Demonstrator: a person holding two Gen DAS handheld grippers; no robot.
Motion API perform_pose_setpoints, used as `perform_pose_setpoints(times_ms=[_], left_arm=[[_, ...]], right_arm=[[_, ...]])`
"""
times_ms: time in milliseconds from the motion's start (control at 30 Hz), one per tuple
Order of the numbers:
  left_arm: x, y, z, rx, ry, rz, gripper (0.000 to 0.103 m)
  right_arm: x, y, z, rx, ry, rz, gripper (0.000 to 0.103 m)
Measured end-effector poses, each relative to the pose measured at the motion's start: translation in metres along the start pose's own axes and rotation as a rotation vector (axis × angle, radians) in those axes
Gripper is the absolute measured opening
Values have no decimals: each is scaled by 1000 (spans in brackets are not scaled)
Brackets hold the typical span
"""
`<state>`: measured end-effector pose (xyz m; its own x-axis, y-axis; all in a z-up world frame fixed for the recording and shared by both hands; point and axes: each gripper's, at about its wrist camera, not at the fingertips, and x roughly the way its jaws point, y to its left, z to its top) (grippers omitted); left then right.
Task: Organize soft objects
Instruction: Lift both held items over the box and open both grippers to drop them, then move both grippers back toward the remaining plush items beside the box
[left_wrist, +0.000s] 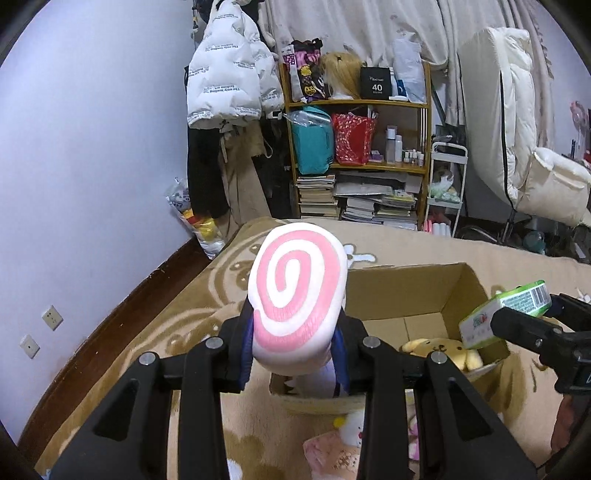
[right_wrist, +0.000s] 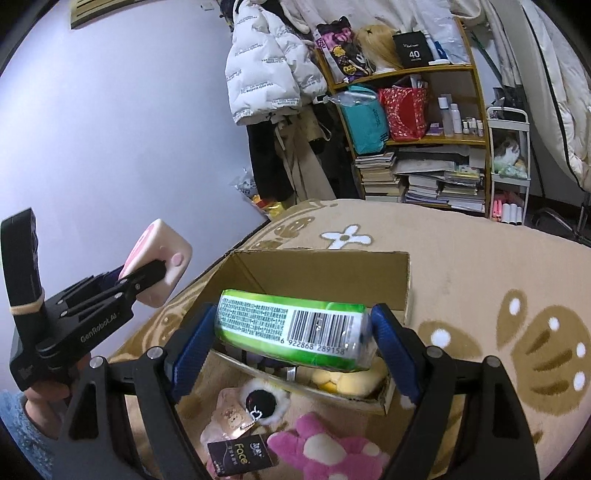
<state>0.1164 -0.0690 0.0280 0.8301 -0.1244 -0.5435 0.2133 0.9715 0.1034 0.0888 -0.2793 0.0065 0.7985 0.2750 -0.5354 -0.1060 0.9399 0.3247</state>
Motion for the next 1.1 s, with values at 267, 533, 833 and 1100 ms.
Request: perform_pose_setpoints(times_ms=[267,533,833,1100], left_arm=[[37,-15,-7,32,94,-48,36],[60,-24,-22,61,180,-69,45],[44,-21,-22,77,146,-38,82],[25,-8,-21,53,135,17,94]], right_arm=[[27,-4,-5,-17,39,-18,88],[41,-9,-11,-24,83,-48,89],[39,-11,-11,-9,96,-47,102],[16,-2,-6,-17,58,-59,103]])
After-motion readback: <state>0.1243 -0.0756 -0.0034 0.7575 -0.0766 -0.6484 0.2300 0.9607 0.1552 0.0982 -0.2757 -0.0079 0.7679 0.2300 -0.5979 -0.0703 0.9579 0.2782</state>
